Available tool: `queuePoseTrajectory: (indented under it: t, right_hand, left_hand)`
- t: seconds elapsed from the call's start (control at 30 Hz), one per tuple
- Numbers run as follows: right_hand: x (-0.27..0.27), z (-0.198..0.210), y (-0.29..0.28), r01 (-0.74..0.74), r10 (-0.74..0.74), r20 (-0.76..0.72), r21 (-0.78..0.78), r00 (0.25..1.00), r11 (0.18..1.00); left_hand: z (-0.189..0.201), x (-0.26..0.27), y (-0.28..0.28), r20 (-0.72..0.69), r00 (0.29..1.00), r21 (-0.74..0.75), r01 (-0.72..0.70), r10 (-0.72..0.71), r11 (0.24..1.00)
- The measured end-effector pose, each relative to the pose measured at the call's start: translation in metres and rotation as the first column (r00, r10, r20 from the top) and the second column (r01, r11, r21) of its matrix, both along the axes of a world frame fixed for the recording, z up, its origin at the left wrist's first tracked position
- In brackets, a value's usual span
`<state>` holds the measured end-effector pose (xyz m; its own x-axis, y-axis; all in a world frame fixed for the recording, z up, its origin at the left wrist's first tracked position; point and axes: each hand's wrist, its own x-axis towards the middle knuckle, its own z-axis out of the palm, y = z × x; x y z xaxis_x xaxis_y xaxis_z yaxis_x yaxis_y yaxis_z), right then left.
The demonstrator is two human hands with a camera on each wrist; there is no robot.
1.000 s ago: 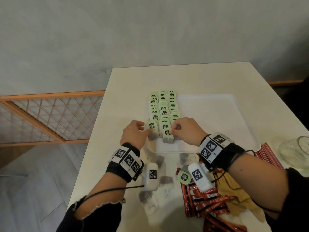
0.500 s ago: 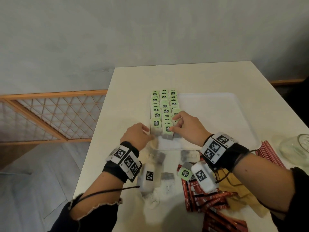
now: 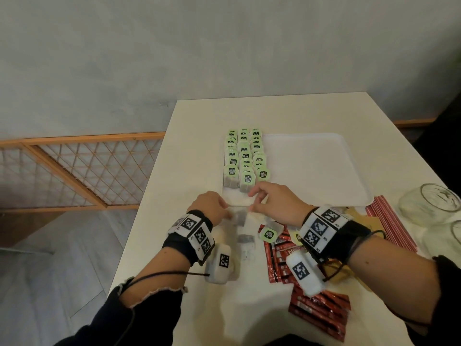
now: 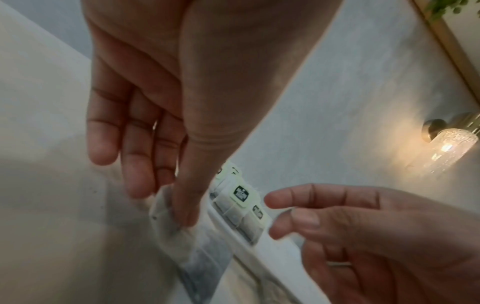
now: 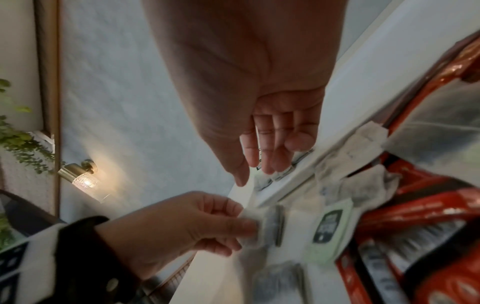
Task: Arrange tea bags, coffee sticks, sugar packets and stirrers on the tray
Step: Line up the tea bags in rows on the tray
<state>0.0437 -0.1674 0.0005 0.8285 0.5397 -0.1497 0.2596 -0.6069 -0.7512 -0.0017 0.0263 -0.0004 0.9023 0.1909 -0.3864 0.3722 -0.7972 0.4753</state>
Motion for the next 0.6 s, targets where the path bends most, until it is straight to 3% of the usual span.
queuePoseTrajectory:
  t: [0.13, 0.27, 0.37, 0.47, 0.6]
  right_hand:
    - [-0.013, 0.006, 0.005, -0.117, 0.121, 0.069, -0.062, 0.99, 0.991]
    - [-0.021, 0.012, 0.006, -0.156, 0.16, 0.054, -0.066, 0.986, 0.986]
    - [-0.023, 0.011, 0.002, -0.128, 0.131, 0.058, -0.052, 0.99, 0.99]
    - [-0.023, 0.01, -0.003, -0.091, 0.094, 0.055, -0.052, 0.994, 0.994]
    - [-0.026, 0.013, -0.008, -0.056, 0.056, 0.035, -0.019, 0.998, 0.998]
  left_hand:
    - [0.014, -0.01, -0.008, 0.122, 0.986, -0.108, 0.126, -0.113, 0.986]
    - [0.033, -0.019, -0.013, 0.143, 0.978, -0.116, 0.169, -0.152, 0.979]
    - [0.029, -0.03, -0.005, -0.038, 0.975, 0.009, 0.218, -0.217, 0.976]
    - [0.017, -0.046, -0.001, -0.257, 0.924, 0.153, 0.329, -0.284, 0.932]
    - [0.012, -0.052, -0.002, -0.29, 0.899, 0.216, 0.395, -0.327, 0.893]
